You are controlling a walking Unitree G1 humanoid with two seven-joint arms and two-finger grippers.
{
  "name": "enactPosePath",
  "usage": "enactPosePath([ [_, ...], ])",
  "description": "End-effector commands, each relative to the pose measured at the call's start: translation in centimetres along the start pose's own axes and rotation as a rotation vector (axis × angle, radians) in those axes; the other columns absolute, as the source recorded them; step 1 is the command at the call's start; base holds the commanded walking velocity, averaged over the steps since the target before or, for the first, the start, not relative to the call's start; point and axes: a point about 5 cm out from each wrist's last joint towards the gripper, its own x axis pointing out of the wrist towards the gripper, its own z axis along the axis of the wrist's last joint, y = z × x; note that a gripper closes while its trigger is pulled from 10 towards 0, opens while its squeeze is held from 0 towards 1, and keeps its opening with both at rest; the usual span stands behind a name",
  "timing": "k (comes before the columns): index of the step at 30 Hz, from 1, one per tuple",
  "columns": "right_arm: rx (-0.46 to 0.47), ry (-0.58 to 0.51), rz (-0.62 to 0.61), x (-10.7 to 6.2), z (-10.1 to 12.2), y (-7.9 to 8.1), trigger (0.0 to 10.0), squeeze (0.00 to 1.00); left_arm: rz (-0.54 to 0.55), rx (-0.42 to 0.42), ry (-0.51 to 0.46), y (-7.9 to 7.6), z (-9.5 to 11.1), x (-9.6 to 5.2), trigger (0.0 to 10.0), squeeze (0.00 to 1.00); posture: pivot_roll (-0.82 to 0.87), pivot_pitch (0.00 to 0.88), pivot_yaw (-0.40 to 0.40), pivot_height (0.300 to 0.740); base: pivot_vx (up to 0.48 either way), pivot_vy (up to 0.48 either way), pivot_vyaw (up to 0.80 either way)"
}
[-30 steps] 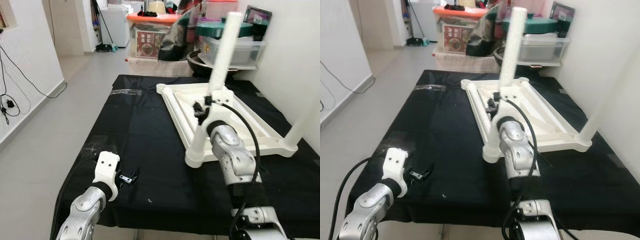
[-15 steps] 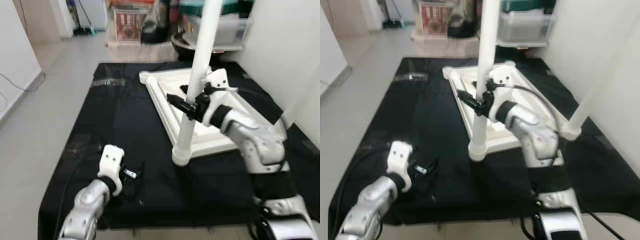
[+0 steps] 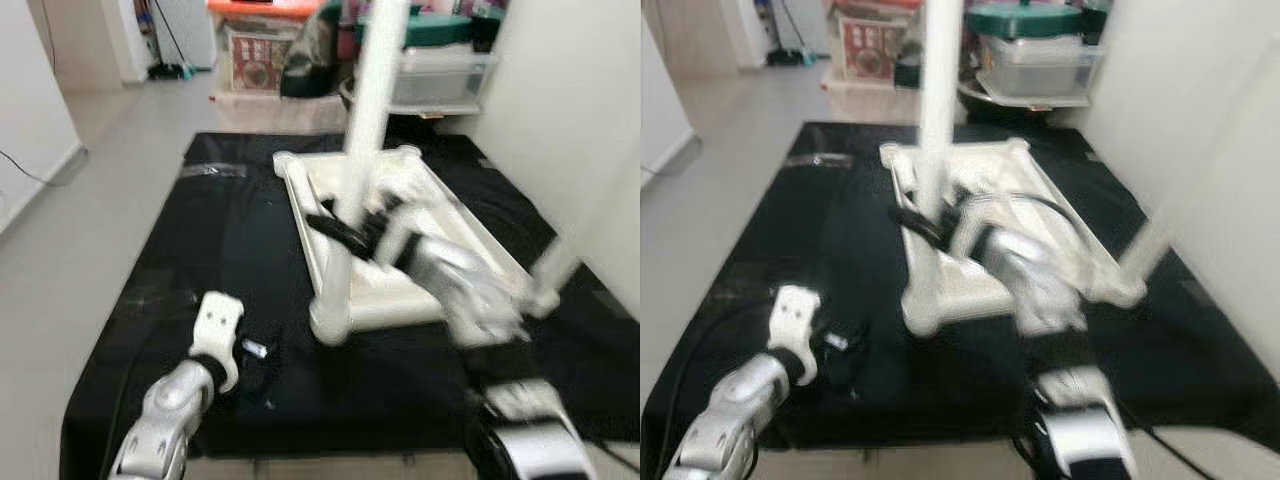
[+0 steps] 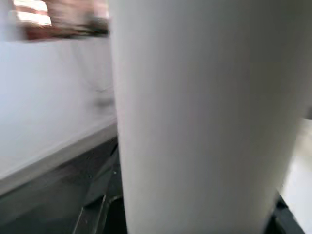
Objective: Building children table
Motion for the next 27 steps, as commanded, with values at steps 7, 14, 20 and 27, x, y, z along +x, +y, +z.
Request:
enactPosePath([
  [7, 0.003, 0.194, -0.738, -6.7, -5.8, -5.3, 4.9, 0.00, 0.011, -0.003, 0.030, 0.2, -0.7, -0.6, 10.0, 0.00, 0.03, 0.000, -0.060, 0.740, 0.000, 0.000, 0.00],
  [14, 0.130, 0.083, -0.453, -6.4, -4.0, -0.5, 10.0, 0.00, 0.001, -0.002, 0.033, 0.2, -0.8, -0.4, 10.0, 0.00, 0.01, 0.000, -0.048, 0.740, 0.000, 0.000, 0.00],
  [20, 0.218, -0.048, -0.074, -4.9, -0.6, 0.8, 10.0, 0.00, -0.002, -0.001, 0.029, 0.2, -0.7, -0.3, 10.0, 0.00, 0.04, 0.000, -0.064, 0.740, 0.000, 0.000, 0.00],
  [27, 0.017, -0.086, 0.584, -3.9, 2.3, 1.1, 10.0, 0.00, 0.007, 0.002, 0.022, 0.3, -0.6, -0.3, 10.0, 0.00, 0.05, 0.000, -0.073, 0.740, 0.000, 0.000, 0.00],
])
